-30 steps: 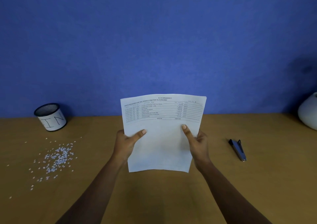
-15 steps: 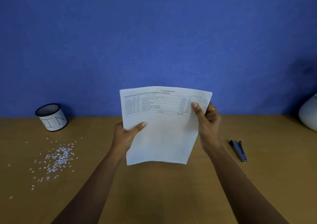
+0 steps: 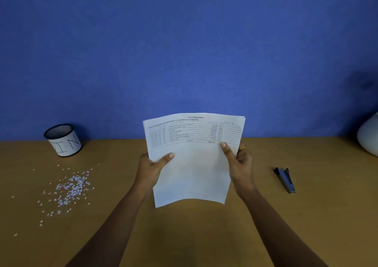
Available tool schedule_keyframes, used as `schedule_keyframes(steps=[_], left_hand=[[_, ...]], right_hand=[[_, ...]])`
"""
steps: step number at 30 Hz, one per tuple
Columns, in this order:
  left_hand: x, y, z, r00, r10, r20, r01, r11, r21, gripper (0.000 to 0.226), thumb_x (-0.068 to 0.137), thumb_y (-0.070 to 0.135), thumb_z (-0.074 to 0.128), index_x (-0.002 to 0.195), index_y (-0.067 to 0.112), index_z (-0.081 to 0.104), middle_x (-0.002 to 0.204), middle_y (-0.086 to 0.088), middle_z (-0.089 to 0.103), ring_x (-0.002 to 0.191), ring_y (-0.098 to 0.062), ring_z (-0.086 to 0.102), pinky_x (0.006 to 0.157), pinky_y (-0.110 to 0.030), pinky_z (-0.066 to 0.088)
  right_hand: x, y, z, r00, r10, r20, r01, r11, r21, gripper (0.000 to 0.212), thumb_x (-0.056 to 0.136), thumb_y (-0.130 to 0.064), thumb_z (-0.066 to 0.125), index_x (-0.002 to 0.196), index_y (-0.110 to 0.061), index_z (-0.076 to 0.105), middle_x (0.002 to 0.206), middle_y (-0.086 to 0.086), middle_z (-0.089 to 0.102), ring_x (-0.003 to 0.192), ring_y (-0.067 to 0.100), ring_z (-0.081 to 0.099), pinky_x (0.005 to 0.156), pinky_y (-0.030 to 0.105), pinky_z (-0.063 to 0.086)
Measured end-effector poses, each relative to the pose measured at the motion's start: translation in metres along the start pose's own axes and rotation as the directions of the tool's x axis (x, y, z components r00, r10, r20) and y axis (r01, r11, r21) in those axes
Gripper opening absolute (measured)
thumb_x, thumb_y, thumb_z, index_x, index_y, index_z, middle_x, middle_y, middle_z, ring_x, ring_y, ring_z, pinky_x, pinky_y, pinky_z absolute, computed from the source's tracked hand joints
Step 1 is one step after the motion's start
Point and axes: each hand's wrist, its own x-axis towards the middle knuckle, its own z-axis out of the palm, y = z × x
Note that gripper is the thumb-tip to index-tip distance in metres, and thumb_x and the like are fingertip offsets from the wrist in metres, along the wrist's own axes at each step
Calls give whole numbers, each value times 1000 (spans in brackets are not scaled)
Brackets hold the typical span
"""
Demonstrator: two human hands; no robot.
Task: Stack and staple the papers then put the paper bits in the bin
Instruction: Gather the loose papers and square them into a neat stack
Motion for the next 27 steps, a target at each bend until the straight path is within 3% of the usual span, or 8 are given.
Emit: schedule_keyframes(steps=[4,7,11,13,15,18,23,27], left_hand=[[2,14,0,999,3,35,-6,997,82,27,82,5,66,107,13,65,91,12,66,74,5,65,60,-5,49],[8,31,-2,997,16,78,-32,977,213,28,83,8,66,111,7,64,96,4,64,69,6,65,58,-4,47],[16,56,-1,974,-7,225,-105,870,481,30,83,18,67,110,7,64,99,1,64,90,-18,62,78,-27,49],[19,65,2,958,-29,286,-151,796,586,30,83,24,68,108,8,66,101,-2,68,92,-22,63,83,-34,51],[21,69,5,950,-26,313,-189,749,635,33,83,27,67,110,9,65,104,-2,67,97,-24,63,83,-33,50],[24,62,6,945,-4,326,-227,707,669,38,83,28,66,117,11,62,114,-1,65,106,-22,60,85,-27,46],[36,36,-25,874,467,136,-403,537,741,76,64,57,70,130,28,46,141,-4,46,134,-27,37,107,-51,35],[27,15,-42,880,323,-349,-147,883,445,101,61,30,84,143,19,24,149,-3,29,137,-19,30,110,-39,34]], right_hand=[[9,-13,-1,975,-204,-89,186,966,-178,48,81,-17,70,122,-20,45,123,-6,57,114,9,56,92,28,47],[17,-32,-3,855,-504,-124,379,769,-515,67,76,-28,70,134,-14,39,135,-2,43,127,13,40,105,22,32],[24,-58,0,876,-419,239,426,438,-792,68,82,-36,66,141,-19,35,145,-2,42,141,19,27,114,49,15],[29,-65,-1,901,-202,383,431,512,-743,61,84,-34,65,138,-24,38,135,-8,51,132,14,41,114,44,26],[31,-68,-4,899,-44,436,357,649,-671,40,84,-29,65,122,-24,55,107,-12,64,99,4,61,90,29,49],[28,-58,-8,903,19,429,244,799,-550,6,85,-23,64,83,-29,63,74,-15,64,63,-6,63,60,15,48],[24,-35,-24,954,18,300,91,935,-344,13,86,-15,62,77,-24,64,66,-14,72,64,2,69,55,15,53],[24,-21,-39,979,41,198,2,978,-209,8,86,-13,61,87,-14,69,83,-4,75,79,14,72,66,25,59]])
